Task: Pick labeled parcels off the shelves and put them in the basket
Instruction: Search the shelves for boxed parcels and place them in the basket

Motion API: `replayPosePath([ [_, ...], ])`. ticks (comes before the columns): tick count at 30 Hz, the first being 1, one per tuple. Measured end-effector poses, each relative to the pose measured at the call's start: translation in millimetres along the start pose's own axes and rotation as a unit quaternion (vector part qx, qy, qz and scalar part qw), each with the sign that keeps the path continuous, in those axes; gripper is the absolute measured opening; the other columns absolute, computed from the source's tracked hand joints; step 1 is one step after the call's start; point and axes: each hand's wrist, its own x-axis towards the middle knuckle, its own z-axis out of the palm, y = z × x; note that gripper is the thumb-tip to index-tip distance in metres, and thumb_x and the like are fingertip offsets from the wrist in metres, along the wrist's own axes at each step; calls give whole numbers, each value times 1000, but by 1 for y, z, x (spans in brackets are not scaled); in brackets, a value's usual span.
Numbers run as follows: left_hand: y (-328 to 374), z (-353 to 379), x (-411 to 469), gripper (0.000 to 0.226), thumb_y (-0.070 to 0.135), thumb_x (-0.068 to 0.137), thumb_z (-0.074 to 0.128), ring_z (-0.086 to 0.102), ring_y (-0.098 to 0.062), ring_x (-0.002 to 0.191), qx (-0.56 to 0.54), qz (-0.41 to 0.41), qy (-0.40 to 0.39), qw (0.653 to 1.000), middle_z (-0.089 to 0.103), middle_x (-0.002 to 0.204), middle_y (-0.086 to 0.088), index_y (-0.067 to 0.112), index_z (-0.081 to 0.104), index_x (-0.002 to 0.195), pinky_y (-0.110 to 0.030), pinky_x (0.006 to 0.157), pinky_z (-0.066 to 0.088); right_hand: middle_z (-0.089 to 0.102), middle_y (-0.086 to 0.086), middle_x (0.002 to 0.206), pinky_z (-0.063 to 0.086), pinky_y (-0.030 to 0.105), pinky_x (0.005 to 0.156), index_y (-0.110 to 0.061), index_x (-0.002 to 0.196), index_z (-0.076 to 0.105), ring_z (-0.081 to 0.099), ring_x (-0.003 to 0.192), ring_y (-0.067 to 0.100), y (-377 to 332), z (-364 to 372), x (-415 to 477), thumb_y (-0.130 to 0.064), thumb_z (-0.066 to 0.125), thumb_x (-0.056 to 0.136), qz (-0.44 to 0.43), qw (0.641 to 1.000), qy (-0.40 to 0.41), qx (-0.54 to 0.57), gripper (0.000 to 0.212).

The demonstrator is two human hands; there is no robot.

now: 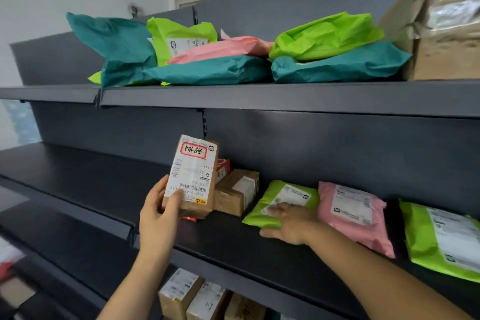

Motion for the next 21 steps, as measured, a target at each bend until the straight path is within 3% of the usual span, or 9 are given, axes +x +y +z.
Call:
replayPosePath([
  [10,4,14,-17,36,14,94,54,65,2,87,8,6,10,1000,64,99,19,22,54,129,-38,84,53,19,-2,156,30,36,108,-28,147,29,31,137,27,30,-7,-43,-76,30,84,24,999,-12,-30,79],
  [14,8,14,-18,38,15,92,56,66,-7,94,22,-4,17,1000,67,103,10,22,53,129,-40,86,53,37,6,145,37,38,101,-20,138,43,40,130,28,16,-22,-31,-69,39,86,14,1000,25,-6,71],
  [21,13,2,-10,40,17,90,59,68,-13,94,53,-1,39,998,70,103,5,23,54,129,-45,86,54,22,3,154,27,40,113,-18,148,25,23,140,26,-39,-32,16,-49,53,90,-115,985,122,45,72],
])
